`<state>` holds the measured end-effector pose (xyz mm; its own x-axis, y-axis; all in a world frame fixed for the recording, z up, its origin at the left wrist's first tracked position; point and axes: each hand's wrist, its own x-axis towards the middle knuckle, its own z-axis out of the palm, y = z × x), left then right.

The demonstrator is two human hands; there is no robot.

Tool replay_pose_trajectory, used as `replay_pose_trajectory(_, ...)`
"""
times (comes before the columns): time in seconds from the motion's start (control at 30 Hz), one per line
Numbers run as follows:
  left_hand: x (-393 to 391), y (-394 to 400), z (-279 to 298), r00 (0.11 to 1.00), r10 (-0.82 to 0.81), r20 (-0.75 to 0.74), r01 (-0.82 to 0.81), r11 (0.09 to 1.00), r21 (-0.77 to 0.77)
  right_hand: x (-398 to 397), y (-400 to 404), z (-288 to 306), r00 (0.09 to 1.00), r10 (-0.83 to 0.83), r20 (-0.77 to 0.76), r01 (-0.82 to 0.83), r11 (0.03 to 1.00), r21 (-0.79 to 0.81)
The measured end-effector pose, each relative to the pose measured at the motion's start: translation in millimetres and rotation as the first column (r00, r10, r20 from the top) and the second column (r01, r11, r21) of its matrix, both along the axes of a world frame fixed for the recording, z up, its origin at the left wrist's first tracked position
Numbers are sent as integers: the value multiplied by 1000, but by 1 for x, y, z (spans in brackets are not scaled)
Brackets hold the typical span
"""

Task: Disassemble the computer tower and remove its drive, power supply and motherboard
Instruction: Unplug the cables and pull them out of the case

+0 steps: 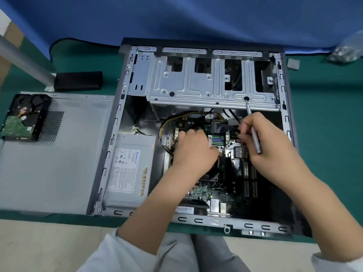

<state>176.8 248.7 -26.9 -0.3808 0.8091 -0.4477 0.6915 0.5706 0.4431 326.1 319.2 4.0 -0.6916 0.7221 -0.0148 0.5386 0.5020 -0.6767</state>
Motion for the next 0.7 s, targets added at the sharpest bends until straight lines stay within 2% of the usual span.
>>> replay_pose_trajectory(0.07,-9,-5,-2,963,116,242,-129,991,37,6,4,4,1000,-3,-15,3,999,-42)
replay_pose_trajectory(0.1,-13,-8,-3,937,147,316,-170,984,47,8,6,6,1000,-4,-25,2,999,-46)
replay_pose_trajectory(0.2,-14,-11,-3,939,108,326,-149,983,106,8,9,12,999,-7,-43,4,996,-85)
replay_pose_trajectory(0.23,-11,-11,-4,921,120,371,-171,979,107,6,9,14,998,-11,-57,5,995,-100)
replay_pose_trajectory(0.27,-8,-10,-5,876,157,457,-222,971,92,3,7,16,997,-20,-77,10,993,-118)
replay_pose_trajectory(0.33,-4,-8,-6,713,272,647,-357,934,0,-8,3,20,986,-50,-160,18,981,-194)
replay_pose_trajectory(0.37,-3,-7,-6,631,313,709,-402,915,-46,-15,0,21,970,-78,-230,13,962,-272)
replay_pose_trajectory(0.43,-5,-5,-5,554,342,759,-417,903,-103,-28,-3,25,921,-156,-358,-31,884,-466)
replay_pose_trajectory(0.5,-7,-5,-4,567,337,752,-378,917,-126,-39,-5,28,890,-220,-399,-74,794,-604)
replay_pose_trajectory(0.6,-8,-2,-1,709,227,667,-277,960,-33,-47,-6,33,852,-300,-429,-104,706,-700)
replay_pose_trajectory(0.7,-8,-1,-4,823,194,534,-227,974,-4,-41,-1,41,819,-353,-453,-88,701,-707)
